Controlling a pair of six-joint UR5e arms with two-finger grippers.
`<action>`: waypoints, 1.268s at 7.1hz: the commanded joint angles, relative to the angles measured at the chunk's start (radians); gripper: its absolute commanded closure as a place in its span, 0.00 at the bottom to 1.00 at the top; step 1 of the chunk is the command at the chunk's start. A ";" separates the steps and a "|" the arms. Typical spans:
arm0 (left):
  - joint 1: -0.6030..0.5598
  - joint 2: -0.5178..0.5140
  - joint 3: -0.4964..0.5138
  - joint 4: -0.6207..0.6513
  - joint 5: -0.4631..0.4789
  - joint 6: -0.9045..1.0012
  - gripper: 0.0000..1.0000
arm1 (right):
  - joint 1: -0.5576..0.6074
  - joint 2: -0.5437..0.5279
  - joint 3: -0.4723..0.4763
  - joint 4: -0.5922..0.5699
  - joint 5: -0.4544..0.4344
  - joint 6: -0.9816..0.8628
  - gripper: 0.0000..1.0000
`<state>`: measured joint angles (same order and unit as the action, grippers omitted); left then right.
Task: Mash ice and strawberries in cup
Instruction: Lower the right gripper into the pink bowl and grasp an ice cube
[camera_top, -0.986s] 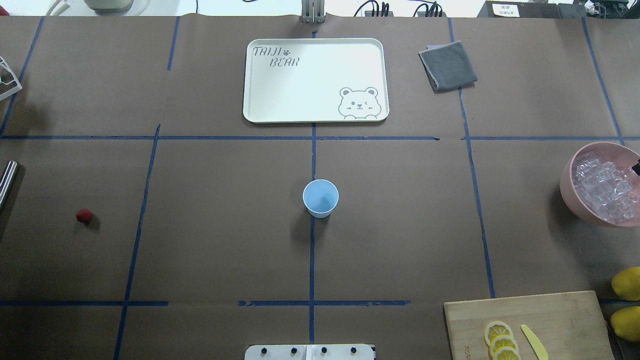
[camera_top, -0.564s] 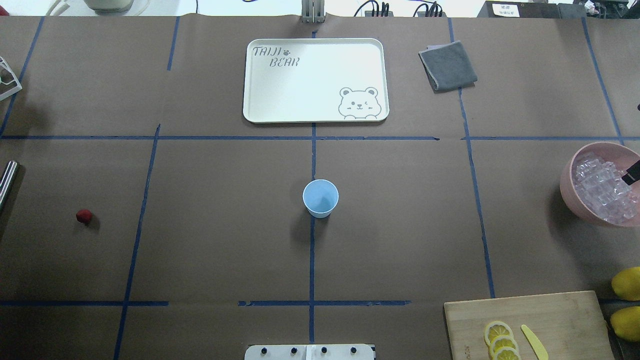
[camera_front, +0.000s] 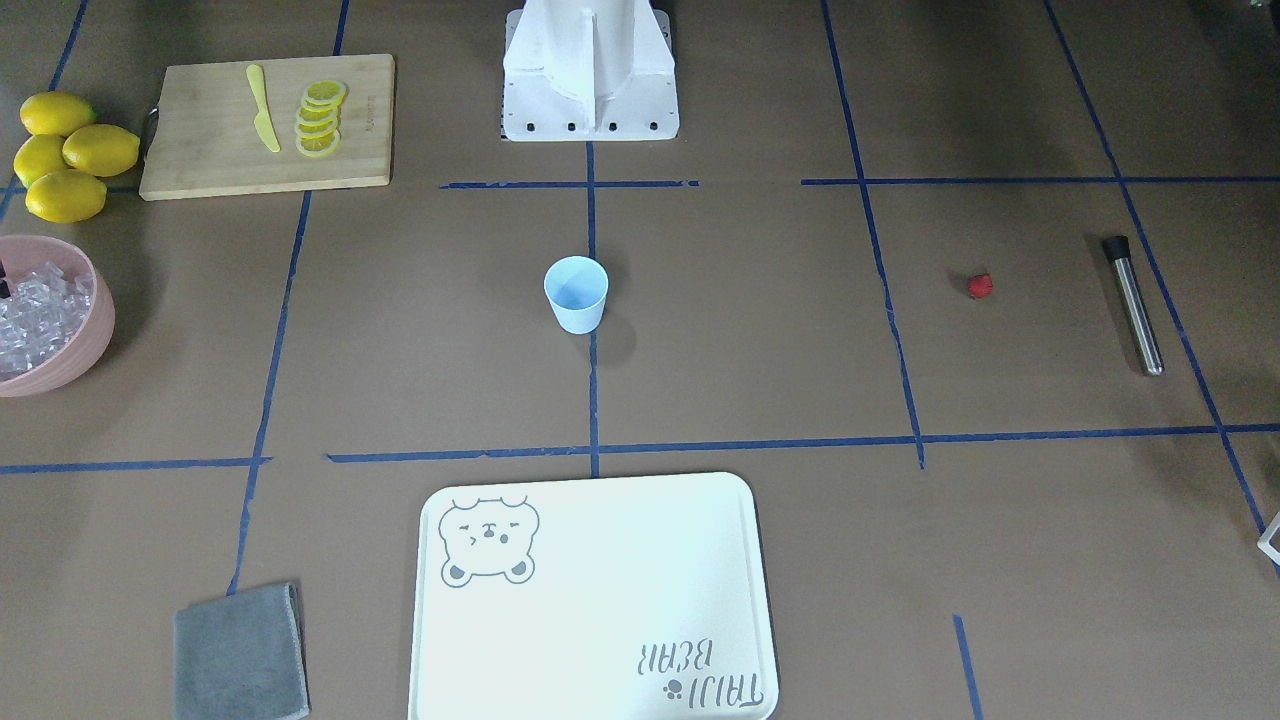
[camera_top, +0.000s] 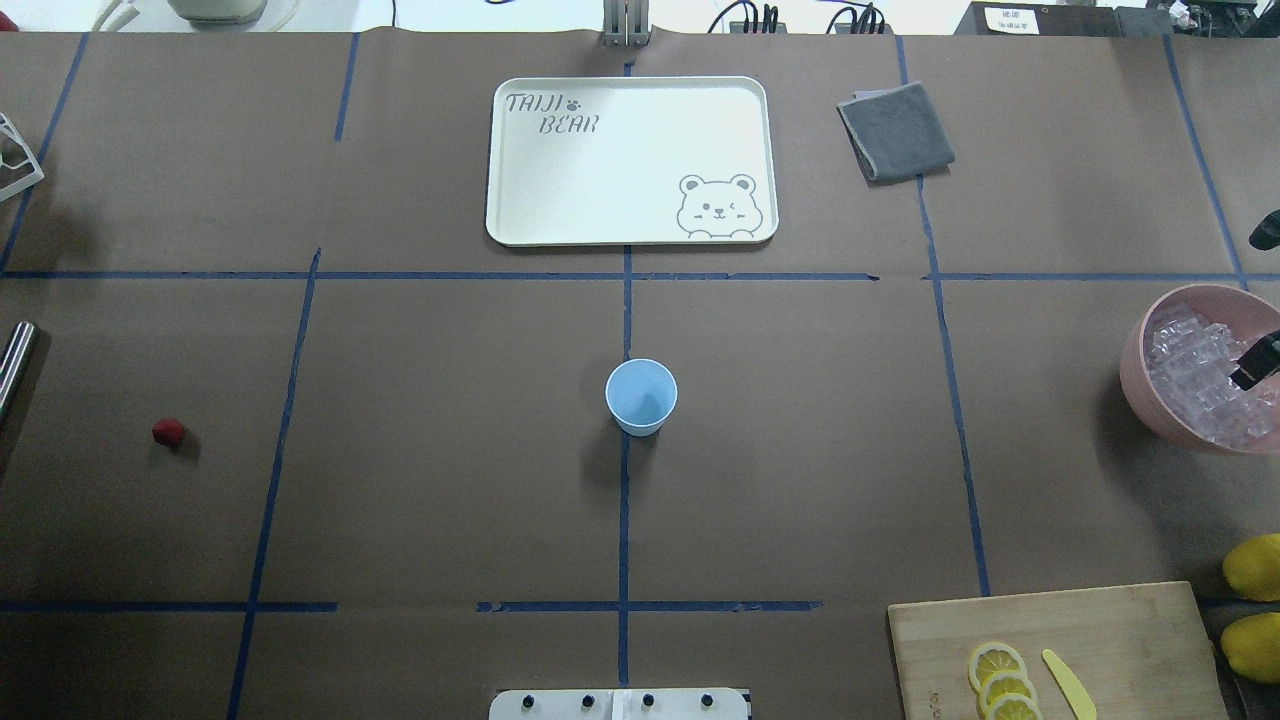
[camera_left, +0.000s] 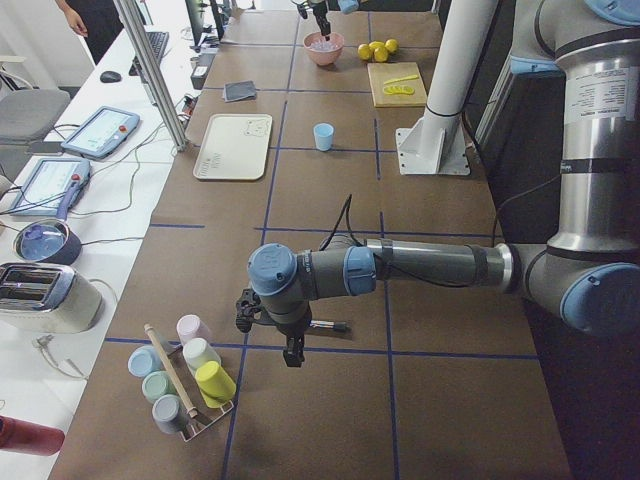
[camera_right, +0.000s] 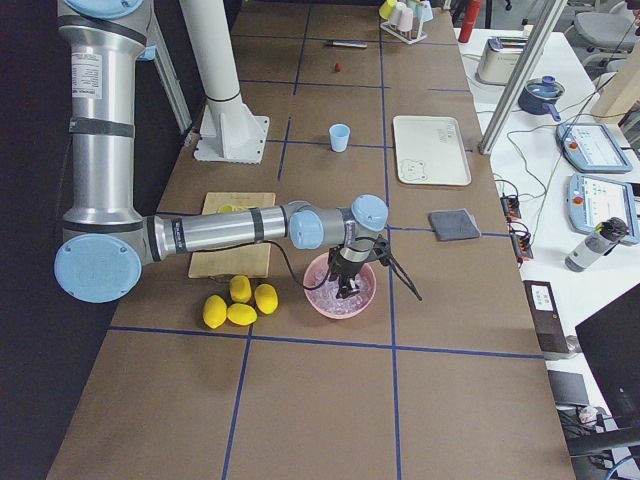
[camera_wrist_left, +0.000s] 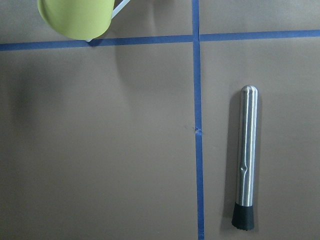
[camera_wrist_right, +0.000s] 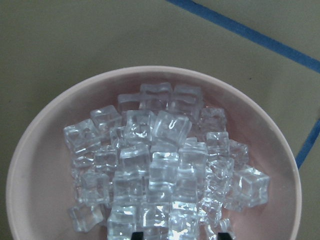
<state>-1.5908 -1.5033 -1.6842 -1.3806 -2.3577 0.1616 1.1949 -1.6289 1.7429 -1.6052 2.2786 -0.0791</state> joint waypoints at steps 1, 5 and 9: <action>0.000 0.000 -0.002 0.000 0.000 -0.001 0.00 | -0.003 0.003 -0.014 -0.001 -0.025 -0.002 0.41; -0.002 0.000 -0.005 0.000 -0.002 -0.001 0.00 | -0.029 0.010 -0.023 -0.001 -0.028 0.005 0.41; -0.002 0.000 -0.009 0.000 -0.003 -0.002 0.00 | -0.035 0.012 -0.040 0.001 -0.030 -0.002 0.42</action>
<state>-1.5919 -1.5033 -1.6927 -1.3806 -2.3603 0.1597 1.1605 -1.6169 1.7074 -1.6058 2.2490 -0.0788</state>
